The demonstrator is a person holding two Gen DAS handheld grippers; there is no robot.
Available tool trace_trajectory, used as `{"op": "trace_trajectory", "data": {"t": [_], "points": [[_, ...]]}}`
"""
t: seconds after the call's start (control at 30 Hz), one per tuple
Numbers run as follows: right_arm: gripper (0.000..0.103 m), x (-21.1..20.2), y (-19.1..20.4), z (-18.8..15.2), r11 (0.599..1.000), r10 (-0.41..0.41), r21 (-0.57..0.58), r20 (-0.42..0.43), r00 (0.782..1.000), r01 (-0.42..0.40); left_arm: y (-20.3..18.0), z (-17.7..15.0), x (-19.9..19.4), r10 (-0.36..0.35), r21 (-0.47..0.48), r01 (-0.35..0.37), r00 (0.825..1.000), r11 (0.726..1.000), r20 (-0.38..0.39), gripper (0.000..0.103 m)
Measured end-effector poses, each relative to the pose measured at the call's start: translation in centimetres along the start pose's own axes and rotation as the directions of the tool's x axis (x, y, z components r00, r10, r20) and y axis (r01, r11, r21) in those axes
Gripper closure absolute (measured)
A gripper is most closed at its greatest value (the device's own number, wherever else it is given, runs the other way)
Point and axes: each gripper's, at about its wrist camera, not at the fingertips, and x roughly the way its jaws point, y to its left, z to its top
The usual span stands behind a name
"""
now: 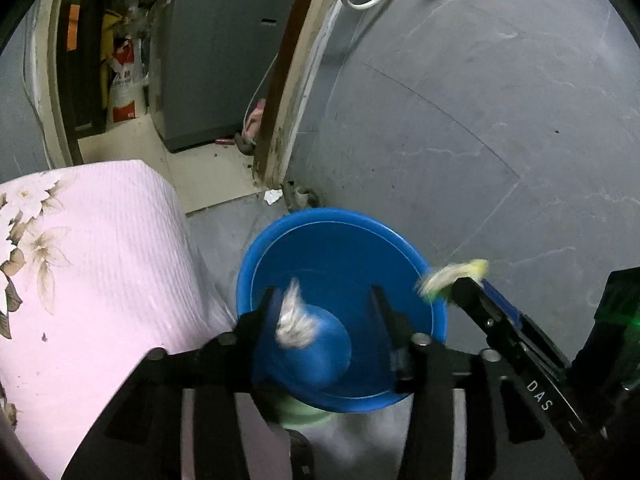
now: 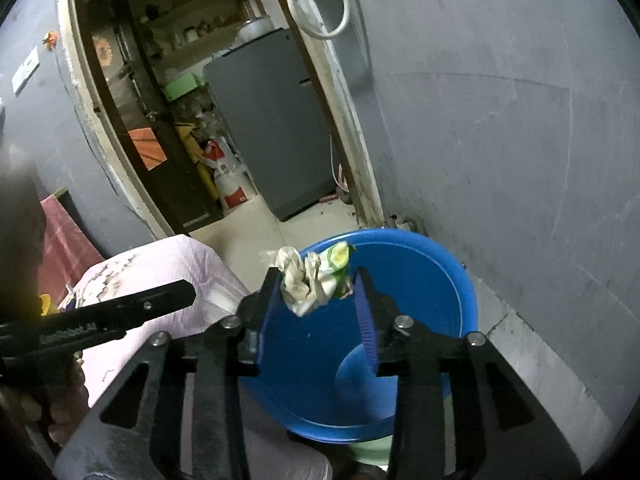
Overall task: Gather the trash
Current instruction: 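Carry both items over the blue bucket and open both grippers, then move both grippers back toward the trash on the table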
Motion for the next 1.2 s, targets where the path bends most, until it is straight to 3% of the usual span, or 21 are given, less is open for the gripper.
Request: {"op": "trace_trajectory", "data": {"t": [0.2,0.37,0.6,0.73,0.8,0.97,1.2], "points": [[0.025,-0.3,-0.2,0.0,1.000,-0.006,0.011,0.009,1.000,0.006,0.3,-0.7,-1.9,0.011,-0.019,-0.010,0.999,1.000,0.041,0.053],[0.020,-1.9,0.7,0.5,1.000,0.000,0.000,0.073,0.997,0.000,0.7,-1.2,-4.8,0.026,-0.036,-0.022,0.993,0.999,0.115,0.049],[0.004,-5.4,3.9,1.2,0.997,0.042,-0.069,0.187,0.981,-0.029,1.5,-2.1,-11.0,0.077,-0.044,-0.067,0.957,0.997,0.281,0.028],[0.000,-7.4,6.6,1.2,0.992,0.081,-0.115,0.245,0.966,-0.054,2.5,-3.0,-15.1,0.123,-0.063,-0.107,0.921,0.992,0.368,0.013],[0.000,-8.4,7.9,1.0,0.988,0.102,-0.139,0.272,0.957,-0.066,3.0,-3.9,-17.4,0.175,-0.074,-0.158,0.888,0.985,0.425,0.006],[0.000,-10.7,11.2,0.2,0.975,0.166,-0.197,0.328,0.930,-0.105,4.0,-6.8,-22.0,0.287,-0.105,-0.272,0.811,0.956,0.509,0.005],[0.000,-12.8,15.9,-1.6,0.950,0.258,-0.266,0.368,0.893,-0.165,6.2,-10.9,-27.1,0.401,-0.198,-0.354,0.724,0.914,0.561,0.005]]}}
